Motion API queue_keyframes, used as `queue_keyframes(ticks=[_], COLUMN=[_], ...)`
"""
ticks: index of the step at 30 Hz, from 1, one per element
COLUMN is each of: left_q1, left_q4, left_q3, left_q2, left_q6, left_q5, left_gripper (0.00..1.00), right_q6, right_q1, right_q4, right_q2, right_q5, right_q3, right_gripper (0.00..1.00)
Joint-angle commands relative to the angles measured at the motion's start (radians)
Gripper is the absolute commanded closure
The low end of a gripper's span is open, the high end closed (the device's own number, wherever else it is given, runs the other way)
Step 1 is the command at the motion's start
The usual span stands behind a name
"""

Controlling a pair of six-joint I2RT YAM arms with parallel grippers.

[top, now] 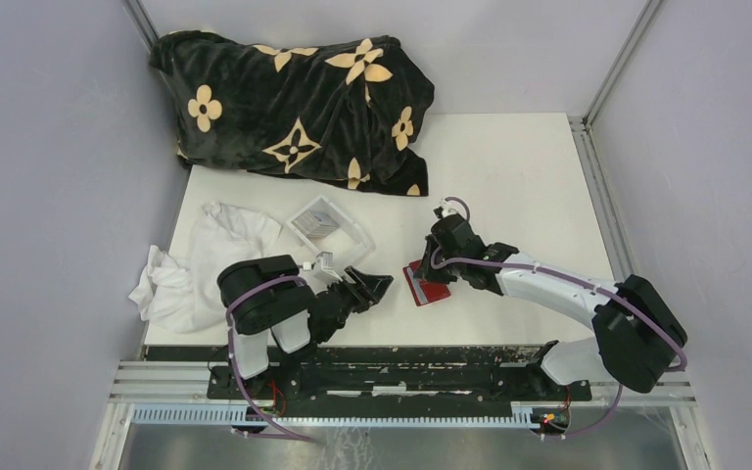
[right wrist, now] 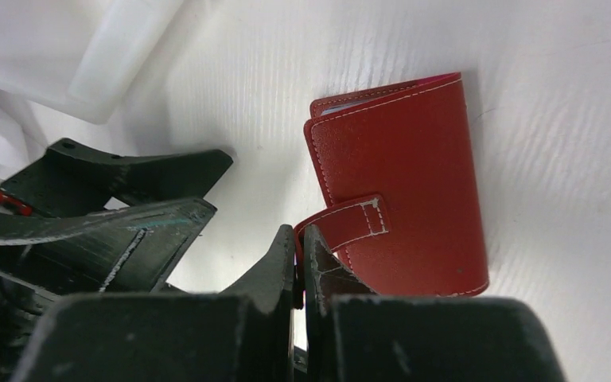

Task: Put the credit cards into the card holder
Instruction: Close the card holder at the center of the board.

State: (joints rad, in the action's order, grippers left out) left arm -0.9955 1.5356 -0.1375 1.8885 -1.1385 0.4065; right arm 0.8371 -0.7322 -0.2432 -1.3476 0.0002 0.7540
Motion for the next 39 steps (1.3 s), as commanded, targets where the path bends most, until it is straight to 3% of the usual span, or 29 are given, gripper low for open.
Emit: queue_keyframes(ticks=[1, 7, 18, 32, 39], left_q1=[-0.001, -0.002, -0.003, -0.002, -0.002], left_q4=[-0.015, -0.165, -0.395, -0.681, -0.715], left_q3=[0.003, -0.041, -0.131, -0.267, -0.37], left_q2=[-0.053, -0.15, -0.269, -0.425, -0.376], left_q6=[0.02, 0.081, 0.165, 0.338, 0.405], left_q5=[0.058, 0.07, 0.084, 0.084, -0.034], left_gripper=[0.29, 0.29, 0.3, 0.3, 0.31], right_q6=[0.012, 0.002, -0.064, -0.107, -0.151], right_q1=[-0.034, -0.053, -0.1, -0.107, -0.107], right_q4=[0.051, 0.055, -0.01, -0.019, -0.137], right_q2=[-0.044, -0.105, -0.096, -0.054, 0.118], right_q5=[0.011, -0.002, 0.003, -0.054, 0.066], right_q3=[0.049, 0.064, 0.117, 0.104, 0.109], right_gripper=[0.99, 0.85, 0.46, 0.45, 0.45])
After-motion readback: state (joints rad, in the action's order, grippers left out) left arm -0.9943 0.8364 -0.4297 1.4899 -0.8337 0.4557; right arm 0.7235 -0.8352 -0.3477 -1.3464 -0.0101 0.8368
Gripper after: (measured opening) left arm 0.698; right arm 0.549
